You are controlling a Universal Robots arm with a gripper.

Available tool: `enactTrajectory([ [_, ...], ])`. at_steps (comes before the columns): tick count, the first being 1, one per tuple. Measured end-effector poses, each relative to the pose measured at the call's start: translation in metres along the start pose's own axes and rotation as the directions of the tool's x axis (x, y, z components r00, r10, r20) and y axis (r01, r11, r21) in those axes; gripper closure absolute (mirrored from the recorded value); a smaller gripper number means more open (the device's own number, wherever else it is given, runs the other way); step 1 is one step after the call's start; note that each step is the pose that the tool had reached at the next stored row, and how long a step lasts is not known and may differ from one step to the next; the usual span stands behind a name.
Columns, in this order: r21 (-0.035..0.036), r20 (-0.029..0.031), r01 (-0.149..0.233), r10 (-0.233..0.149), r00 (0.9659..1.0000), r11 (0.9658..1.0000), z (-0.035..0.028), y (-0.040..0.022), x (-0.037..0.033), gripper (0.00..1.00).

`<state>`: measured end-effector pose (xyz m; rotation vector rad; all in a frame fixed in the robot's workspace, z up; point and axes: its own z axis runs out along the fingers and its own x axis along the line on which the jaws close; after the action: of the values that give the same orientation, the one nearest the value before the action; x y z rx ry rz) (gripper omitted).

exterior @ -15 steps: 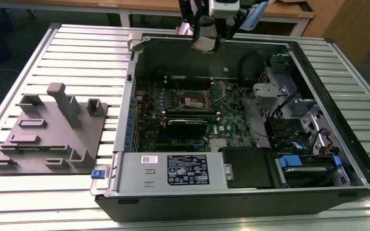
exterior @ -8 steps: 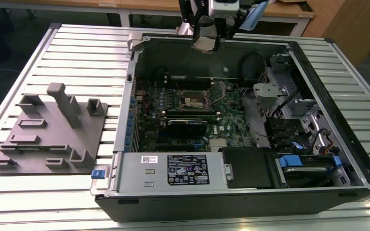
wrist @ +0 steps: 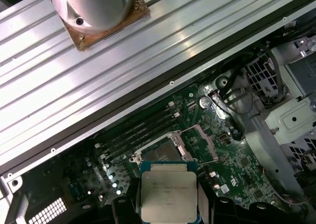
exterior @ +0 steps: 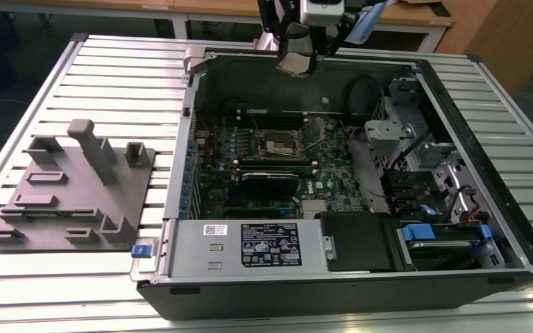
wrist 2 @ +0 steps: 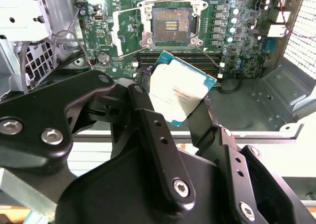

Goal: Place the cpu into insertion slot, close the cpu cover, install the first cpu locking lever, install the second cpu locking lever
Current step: 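Place the cpu into insertion slot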

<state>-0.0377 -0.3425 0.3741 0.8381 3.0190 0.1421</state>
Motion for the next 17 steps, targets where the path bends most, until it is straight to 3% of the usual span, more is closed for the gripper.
enactTrajectory([
  [17,-0.0002,0.0011,-0.012,0.012,0.9999,0.9999,0.0000,0.0000,0.0000,0.46],
])
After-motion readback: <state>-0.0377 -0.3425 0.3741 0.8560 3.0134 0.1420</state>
